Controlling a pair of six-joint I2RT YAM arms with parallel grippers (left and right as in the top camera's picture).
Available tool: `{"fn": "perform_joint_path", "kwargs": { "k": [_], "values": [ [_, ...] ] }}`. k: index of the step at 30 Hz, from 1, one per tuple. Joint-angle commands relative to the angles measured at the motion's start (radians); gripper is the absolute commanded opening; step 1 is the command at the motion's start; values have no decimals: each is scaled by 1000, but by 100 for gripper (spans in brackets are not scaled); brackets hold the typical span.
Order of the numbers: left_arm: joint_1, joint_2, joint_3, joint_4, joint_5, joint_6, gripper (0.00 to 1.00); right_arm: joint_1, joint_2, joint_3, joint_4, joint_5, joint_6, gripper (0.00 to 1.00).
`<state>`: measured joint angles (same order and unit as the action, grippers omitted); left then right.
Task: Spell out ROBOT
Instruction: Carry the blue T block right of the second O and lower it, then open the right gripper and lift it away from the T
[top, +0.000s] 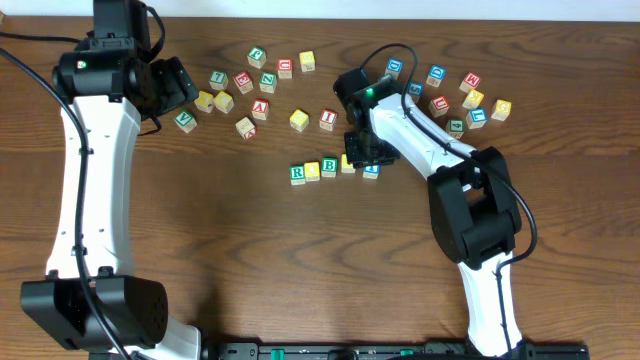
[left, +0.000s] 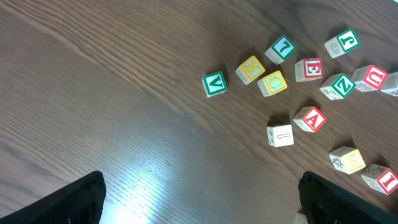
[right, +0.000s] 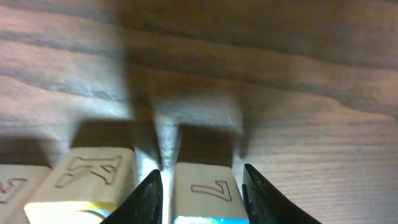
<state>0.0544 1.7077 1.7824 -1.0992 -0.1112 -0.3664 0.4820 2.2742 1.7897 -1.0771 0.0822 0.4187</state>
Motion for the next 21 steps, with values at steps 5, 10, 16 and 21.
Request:
{"fn": "perform_joint_path", "kwargs": {
  "k": [5,10,16,21],
  "values": [
    [2,11,-11,-3,-13,-1,98,7,2,2,36,-22,14,34],
    [2,11,-11,-3,-13,-1,98,3,2,25,32,-22,14,34],
    [2,11,-11,-3,-13,-1,98,-10,2,63,8,-22,13,34],
    [2,11,-11,-3,-13,-1,98,-16,2,116,-39,-41,-1,34]
  ]
}}
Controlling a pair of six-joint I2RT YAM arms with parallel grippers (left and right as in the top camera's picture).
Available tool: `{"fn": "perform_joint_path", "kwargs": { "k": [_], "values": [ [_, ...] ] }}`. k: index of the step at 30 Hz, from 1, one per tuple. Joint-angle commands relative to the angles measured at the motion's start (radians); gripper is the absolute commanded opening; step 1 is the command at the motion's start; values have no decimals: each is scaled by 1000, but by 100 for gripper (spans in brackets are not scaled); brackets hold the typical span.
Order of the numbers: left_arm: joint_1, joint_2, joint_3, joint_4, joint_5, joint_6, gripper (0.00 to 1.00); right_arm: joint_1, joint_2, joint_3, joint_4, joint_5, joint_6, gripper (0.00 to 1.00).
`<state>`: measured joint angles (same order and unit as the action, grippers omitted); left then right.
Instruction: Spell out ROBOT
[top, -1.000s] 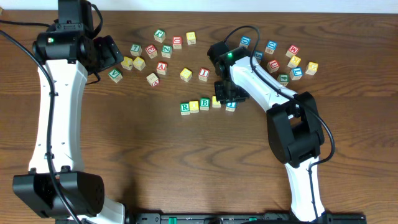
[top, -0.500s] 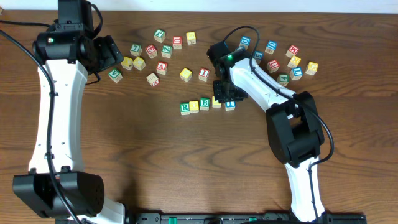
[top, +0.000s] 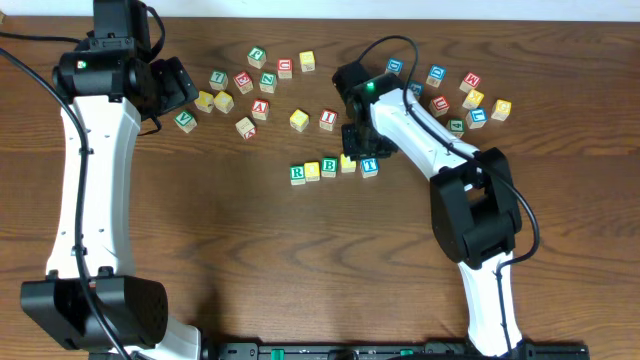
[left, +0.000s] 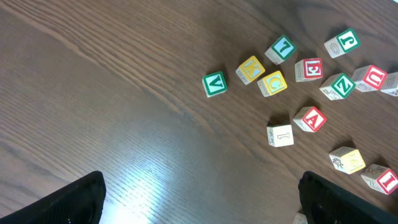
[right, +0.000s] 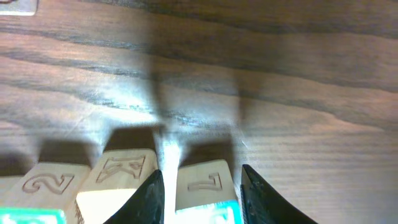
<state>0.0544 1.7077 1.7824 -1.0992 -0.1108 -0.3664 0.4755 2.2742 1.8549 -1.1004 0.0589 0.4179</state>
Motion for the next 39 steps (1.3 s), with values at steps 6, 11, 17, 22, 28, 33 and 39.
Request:
{"fn": "perform_joint_path", "kwargs": {
  "k": [6,11,17,22,28,33,39],
  "values": [
    [2,11,-11,-3,-13,-1,98,-14,1,169,-117,-24,-16,32],
    [2,11,-11,-3,-13,-1,98,-17,-7,301,-233,-67,-65,31],
    [2,11,-11,-3,-13,-1,98,-23,-73,436,-392,-73,-125,32],
    [2,11,-11,-3,-13,-1,98,-51,-163,443,-475,-50,-143,34],
    [2,11,-11,-3,-13,-1,98,-114,-201,443,-573,-39,-146,36],
    [2,11,-11,-3,-13,-1,97,-149,-200,372,-592,-83,-192,40],
    [2,11,-11,17,-12,-2,97,-129,-200,172,-489,-140,-199,39]
  ]
}}
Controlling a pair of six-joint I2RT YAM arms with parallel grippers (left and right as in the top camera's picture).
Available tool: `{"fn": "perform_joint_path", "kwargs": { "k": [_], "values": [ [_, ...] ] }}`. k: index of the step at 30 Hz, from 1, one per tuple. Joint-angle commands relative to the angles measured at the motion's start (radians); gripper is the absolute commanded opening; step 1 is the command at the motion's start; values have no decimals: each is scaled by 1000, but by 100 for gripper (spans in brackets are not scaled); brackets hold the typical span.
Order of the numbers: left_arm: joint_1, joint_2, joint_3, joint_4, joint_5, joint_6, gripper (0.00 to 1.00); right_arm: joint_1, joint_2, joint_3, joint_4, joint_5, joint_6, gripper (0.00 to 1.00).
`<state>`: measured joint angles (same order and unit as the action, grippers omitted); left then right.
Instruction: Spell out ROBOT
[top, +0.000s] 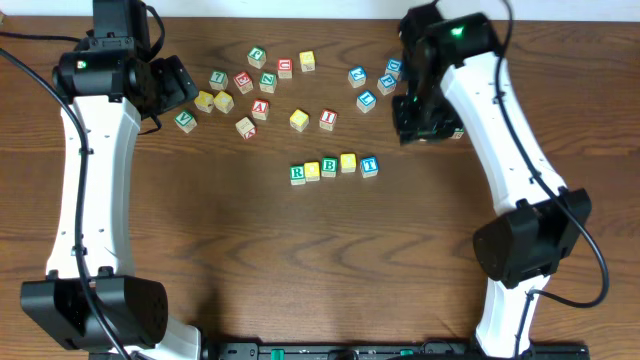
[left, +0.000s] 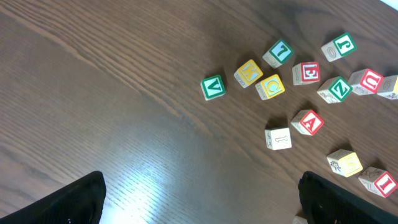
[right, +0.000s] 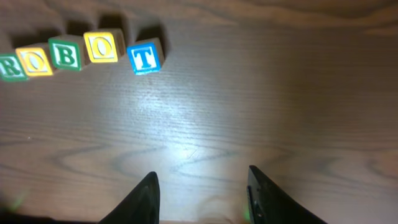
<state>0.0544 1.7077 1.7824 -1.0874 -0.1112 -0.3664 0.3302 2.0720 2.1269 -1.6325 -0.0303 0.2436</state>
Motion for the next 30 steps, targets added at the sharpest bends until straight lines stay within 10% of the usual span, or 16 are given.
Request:
{"fn": "perform_joint_path", "kwargs": {
  "k": [1,30],
  "values": [
    [2,11,-11,5,-12,-1,98,24,2,-156,84,-65,-23,38],
    [2,11,-11,4,-12,-2,98,110,2,-652,602,-74,51,21]
  ]
}}
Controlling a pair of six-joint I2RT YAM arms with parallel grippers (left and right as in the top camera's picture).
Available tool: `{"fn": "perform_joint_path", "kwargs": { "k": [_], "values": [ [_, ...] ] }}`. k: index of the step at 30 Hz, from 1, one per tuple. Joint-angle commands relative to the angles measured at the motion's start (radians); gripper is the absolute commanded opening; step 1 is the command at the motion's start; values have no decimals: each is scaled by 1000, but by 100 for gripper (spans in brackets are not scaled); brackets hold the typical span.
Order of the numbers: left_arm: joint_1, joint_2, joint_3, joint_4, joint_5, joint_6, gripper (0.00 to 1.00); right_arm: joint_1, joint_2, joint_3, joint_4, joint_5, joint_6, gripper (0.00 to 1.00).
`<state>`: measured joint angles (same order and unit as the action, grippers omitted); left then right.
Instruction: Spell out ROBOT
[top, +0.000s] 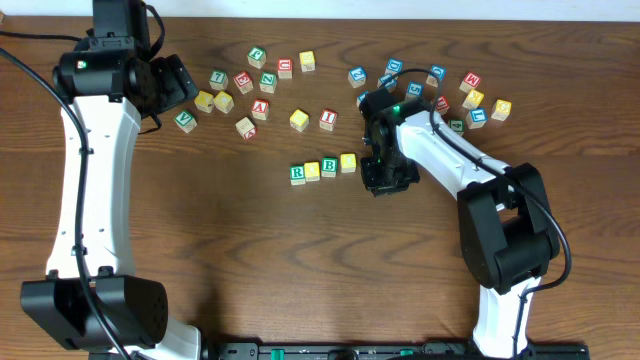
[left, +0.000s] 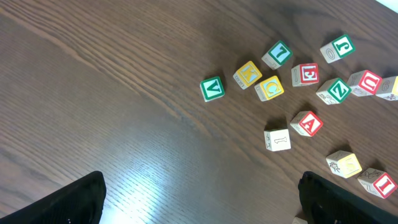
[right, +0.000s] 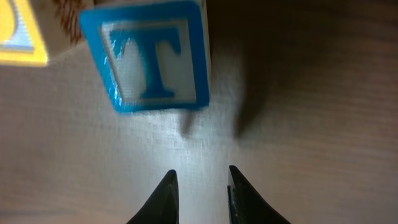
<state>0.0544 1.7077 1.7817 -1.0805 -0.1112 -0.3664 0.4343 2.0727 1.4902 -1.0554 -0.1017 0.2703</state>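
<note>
A row of letter blocks runs across the table's middle: green R (top: 297, 173), yellow O (top: 312, 171), green B (top: 329, 166), yellow O (top: 347, 162). The blue T block (right: 152, 59) stands at the row's right end, beside the yellow O (right: 18, 31); overhead it is hidden under my right gripper (top: 385, 175). That right gripper (right: 199, 186) hangs low just short of the T, its fingers a narrow gap apart with nothing between them. My left gripper (left: 199, 199) is wide open and empty, high over the back left.
Loose letter blocks lie scattered at the back left (top: 240, 80) and back right (top: 440, 90). The left wrist view shows a green V (left: 212, 88), a yellow K (left: 247, 73), a red A (left: 309, 123) and several others.
My right gripper was high over the back right with the whole ROBOT row below it. Now it is low, right by the T block, with its fingers closer together. The left arm barely moved.
My right gripper was shut on the T block, set at the row's right end beside the second O, and stayed round it. Then it had let go and stood raised at the back right. Now it is down again at the T.
</note>
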Motion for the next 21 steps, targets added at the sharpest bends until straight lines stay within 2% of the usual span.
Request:
{"fn": "perform_joint_path", "kwargs": {
  "k": [1,21],
  "values": [
    [2,11,-11,-3,-12,-2,98,6,2,-15,36,-2,25,21],
    [2,11,-11,-3,-12,-2,98,10,2,-15,187,-3,25,24]
  ]
}}
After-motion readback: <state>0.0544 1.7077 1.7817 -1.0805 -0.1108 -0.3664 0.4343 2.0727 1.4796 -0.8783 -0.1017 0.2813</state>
